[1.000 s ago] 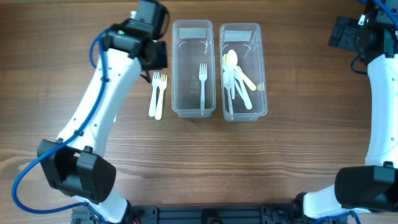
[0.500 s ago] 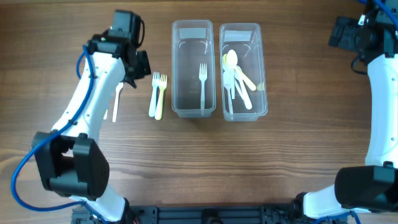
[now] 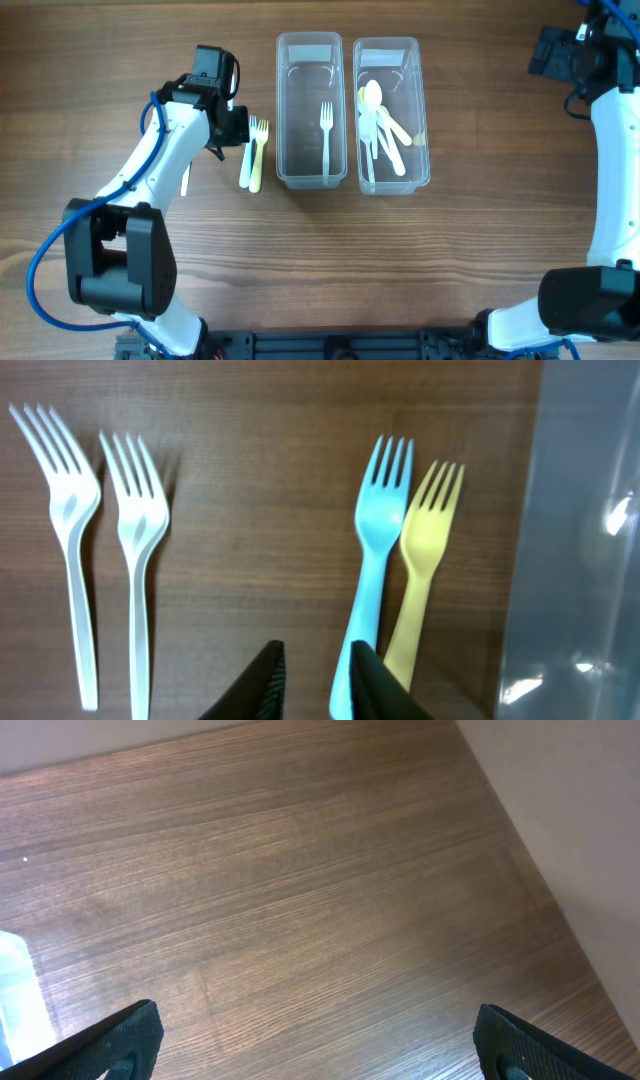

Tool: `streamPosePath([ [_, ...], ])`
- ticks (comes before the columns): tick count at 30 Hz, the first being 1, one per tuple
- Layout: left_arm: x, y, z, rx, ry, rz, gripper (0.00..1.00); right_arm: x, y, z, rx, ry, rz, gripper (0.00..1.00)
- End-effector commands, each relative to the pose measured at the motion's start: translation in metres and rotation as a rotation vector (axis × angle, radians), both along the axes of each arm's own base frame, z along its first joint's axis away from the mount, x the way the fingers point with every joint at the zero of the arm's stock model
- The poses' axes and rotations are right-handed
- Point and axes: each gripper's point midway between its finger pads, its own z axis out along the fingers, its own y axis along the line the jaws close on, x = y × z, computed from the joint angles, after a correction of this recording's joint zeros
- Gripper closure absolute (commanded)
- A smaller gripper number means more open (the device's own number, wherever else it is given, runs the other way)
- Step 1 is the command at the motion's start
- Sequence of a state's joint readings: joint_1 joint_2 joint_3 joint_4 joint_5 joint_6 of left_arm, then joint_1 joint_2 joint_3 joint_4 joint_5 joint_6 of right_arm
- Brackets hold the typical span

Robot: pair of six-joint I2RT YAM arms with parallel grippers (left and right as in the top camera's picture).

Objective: Pack container
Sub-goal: 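Move the left gripper back and grasp the light blue fork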

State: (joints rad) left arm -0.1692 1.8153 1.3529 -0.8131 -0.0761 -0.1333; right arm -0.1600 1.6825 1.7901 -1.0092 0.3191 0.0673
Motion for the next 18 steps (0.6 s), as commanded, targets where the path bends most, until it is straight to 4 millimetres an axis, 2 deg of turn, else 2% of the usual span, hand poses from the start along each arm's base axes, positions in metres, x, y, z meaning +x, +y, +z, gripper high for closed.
streamPosePath([
  [1, 0.002, -0.01, -0.006, -0.03, 0.0, -0.066, 0.84, 0.001, -0.002, 0.002, -0.008, -0.008, -0.018, 0.0],
  [5, 0.002, -0.015, -0.013, -0.057, 0.016, -0.075, 0.81, 0.001, -0.002, 0.002, -0.008, -0.008, -0.018, 0.0],
  [14, -0.004, -0.016, -0.046, -0.055, 0.102, -0.075, 0.79, 0.001, -0.002, 0.002, -0.008, -0.008, -0.017, 0.0],
  [18, -0.004, -0.016, -0.054, -0.053, 0.117, -0.075, 0.79, 0.001, -0.002, 0.002, -0.008, -0.008, -0.017, 0.0],
])
